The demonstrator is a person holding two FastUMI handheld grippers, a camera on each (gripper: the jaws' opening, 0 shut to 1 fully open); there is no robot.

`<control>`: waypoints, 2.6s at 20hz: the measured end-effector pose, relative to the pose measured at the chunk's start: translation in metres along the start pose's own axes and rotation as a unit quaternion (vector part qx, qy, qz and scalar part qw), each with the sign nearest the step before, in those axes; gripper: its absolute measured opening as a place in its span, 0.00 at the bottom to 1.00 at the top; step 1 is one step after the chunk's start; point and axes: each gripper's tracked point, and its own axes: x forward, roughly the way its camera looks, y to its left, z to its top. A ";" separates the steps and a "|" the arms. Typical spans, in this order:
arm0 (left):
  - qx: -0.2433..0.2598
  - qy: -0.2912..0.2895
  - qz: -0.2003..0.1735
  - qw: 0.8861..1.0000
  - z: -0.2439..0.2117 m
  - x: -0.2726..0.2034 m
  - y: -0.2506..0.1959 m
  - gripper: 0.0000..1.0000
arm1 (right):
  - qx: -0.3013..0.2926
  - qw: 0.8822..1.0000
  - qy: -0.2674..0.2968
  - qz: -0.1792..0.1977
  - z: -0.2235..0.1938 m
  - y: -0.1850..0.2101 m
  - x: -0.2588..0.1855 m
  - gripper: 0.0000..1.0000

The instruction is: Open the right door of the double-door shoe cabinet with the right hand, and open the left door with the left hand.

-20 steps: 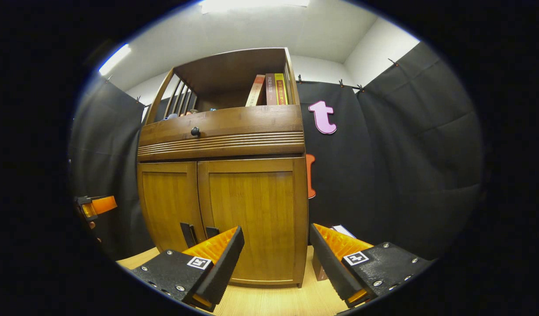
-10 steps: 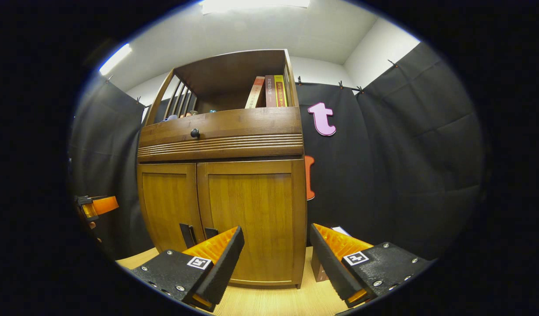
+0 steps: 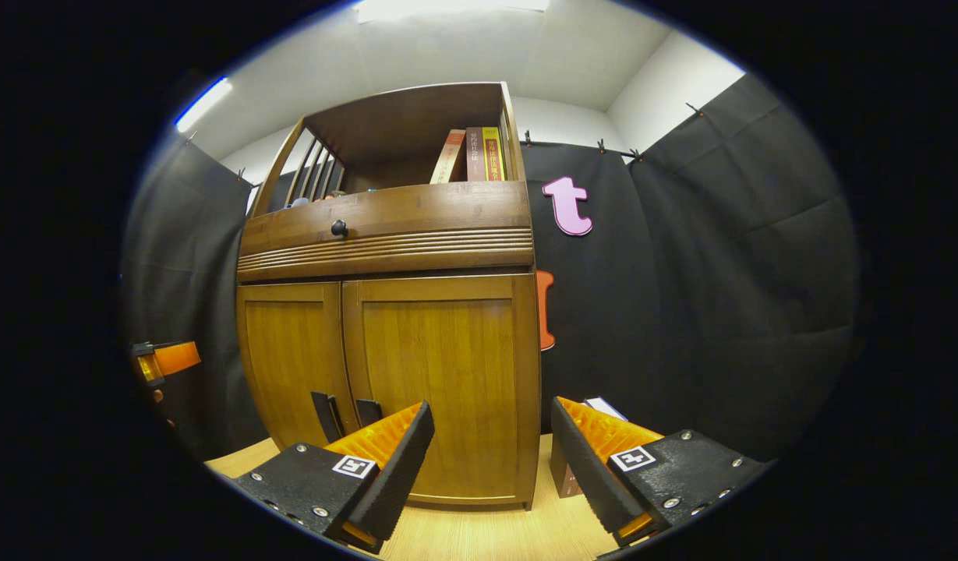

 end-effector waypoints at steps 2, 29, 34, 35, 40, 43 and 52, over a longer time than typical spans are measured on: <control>-0.001 0.004 0.001 1.000 -0.003 0.000 0.002 0.96 | 0.000 1.000 0.006 0.005 -0.008 0.007 0.004 0.94; 0.024 0.010 0.035 0.999 -0.021 0.005 0.035 0.95 | 0.022 0.992 0.086 0.084 -0.151 0.132 0.095 0.94; 0.022 0.008 0.048 0.999 -0.023 0.003 0.053 0.95 | 0.028 0.991 0.091 0.095 -0.159 0.154 0.117 0.94; 0.022 0.008 0.050 0.998 -0.024 0.005 0.056 0.95 | 0.028 0.990 0.092 0.098 -0.159 0.159 0.120 1.00; 0.024 0.011 0.054 0.998 -0.030 0.011 0.065 0.95 | 0.017 0.991 0.093 0.090 -0.160 0.169 0.139 0.87; 0.022 0.012 0.052 0.998 -0.035 0.014 0.067 0.95 | 0.008 0.993 0.088 0.081 -0.158 0.168 0.148 0.69; 0.012 0.025 0.062 0.998 -0.046 0.019 0.078 0.96 | 0.005 0.993 0.095 0.077 -0.162 0.169 0.152 0.46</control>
